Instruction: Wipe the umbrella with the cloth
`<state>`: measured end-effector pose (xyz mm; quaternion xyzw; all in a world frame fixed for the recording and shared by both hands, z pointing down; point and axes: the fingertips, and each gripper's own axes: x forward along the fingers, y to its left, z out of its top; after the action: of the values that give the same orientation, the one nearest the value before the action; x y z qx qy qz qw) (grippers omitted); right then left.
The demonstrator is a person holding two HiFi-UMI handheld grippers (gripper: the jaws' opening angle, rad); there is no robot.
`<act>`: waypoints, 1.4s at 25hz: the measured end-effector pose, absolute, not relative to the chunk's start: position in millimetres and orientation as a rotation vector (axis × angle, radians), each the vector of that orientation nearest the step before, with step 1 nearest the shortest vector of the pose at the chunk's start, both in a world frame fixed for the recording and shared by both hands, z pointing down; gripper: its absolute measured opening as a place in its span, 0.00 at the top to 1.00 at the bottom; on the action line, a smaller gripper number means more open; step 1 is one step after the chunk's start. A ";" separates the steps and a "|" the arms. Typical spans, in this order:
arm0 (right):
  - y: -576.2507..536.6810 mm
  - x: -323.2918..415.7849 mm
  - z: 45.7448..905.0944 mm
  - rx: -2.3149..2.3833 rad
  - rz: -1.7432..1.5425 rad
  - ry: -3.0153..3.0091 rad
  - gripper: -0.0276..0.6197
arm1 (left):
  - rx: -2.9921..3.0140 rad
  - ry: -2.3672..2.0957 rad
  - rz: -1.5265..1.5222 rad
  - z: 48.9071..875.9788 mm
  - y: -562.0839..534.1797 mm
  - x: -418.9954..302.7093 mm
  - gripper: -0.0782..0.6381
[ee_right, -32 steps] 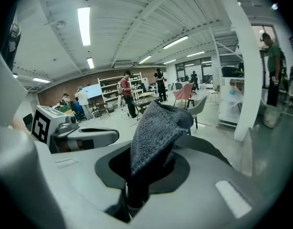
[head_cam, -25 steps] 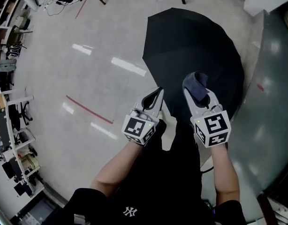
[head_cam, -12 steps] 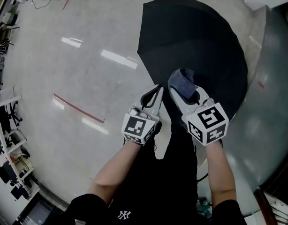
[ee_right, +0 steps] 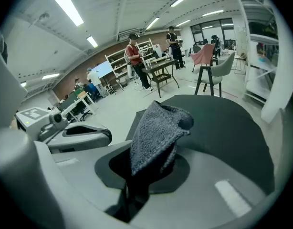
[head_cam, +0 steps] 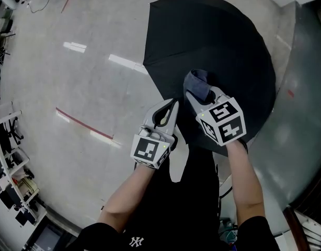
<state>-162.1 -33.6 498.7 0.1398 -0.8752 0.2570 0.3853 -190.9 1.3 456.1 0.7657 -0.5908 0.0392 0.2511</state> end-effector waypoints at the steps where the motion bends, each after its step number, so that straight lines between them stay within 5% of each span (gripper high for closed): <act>1: -38.7 -159.0 503.1 0.361 0.635 -2.214 0.84 | 2.087 -1.600 0.104 455.5 -1.7 -187.7 0.89; 14: -84.2 -120.4 538.3 0.356 0.380 -2.074 0.83 | 2.102 -1.523 0.090 451.5 -44.1 -145.4 0.89; 35: -194.7 -2.5 553.2 0.459 0.517 -2.098 0.83 | 2.170 -1.421 0.101 440.5 -113.0 -51.7 0.89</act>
<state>-2.5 -194.7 553.2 0.1855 -0.8484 0.2092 0.4496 -51.7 -113.0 440.5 0.8050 -0.5271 0.0374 0.2697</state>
